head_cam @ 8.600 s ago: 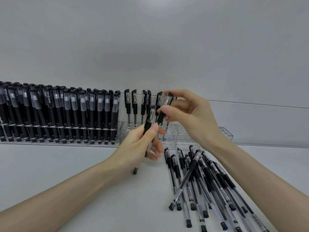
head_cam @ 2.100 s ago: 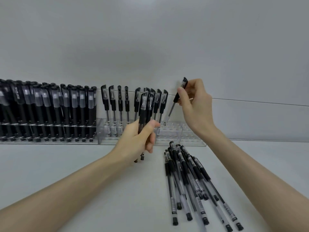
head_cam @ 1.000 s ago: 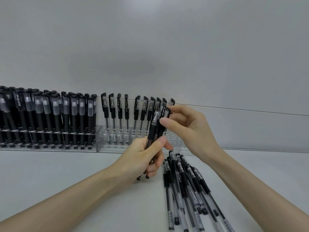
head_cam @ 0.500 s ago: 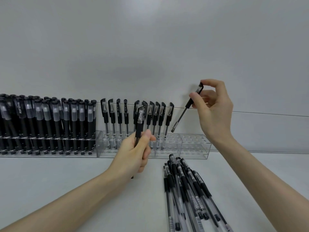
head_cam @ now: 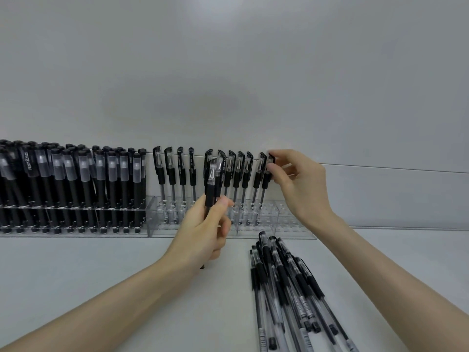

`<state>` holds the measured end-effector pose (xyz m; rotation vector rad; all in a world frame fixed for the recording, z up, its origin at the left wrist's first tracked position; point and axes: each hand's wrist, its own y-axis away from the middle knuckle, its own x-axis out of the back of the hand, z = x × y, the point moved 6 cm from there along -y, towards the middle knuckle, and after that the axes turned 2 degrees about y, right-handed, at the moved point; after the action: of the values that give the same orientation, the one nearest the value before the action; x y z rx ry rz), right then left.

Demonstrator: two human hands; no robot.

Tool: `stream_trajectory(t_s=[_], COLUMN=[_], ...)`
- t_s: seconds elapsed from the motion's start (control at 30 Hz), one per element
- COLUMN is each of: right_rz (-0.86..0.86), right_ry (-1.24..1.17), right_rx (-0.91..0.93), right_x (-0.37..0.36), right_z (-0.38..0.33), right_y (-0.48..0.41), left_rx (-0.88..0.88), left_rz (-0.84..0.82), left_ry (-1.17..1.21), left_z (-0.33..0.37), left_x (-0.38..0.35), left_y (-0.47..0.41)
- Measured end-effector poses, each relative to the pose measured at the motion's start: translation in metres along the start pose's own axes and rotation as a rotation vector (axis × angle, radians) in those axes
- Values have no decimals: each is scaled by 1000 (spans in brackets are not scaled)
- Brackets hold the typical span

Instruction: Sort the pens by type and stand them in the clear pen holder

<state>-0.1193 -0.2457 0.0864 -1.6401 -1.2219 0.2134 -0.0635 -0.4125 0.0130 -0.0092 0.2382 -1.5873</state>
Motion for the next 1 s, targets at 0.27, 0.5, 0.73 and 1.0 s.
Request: stream_trajectory(t_s=[0.27,0.5,0.73,1.0], right_rz=[26,-260,178,218], right_ry=[-146,-549,-509,-196], right_rx=[-44,-143,-124,-74], right_x=[16,2,50,44], right_z=[-25,-43,-25,0], right_y=[13,34,5,-3], left_rx=[-53,-60,-117,-18], left_rz=[-158,-292,-30,-14], left_ry=[-51,-102,-186,-107], left_z=[0,-4,-2,-1], left_x=[-13,-27,-4,-6], left_y=[6,12,2,3])
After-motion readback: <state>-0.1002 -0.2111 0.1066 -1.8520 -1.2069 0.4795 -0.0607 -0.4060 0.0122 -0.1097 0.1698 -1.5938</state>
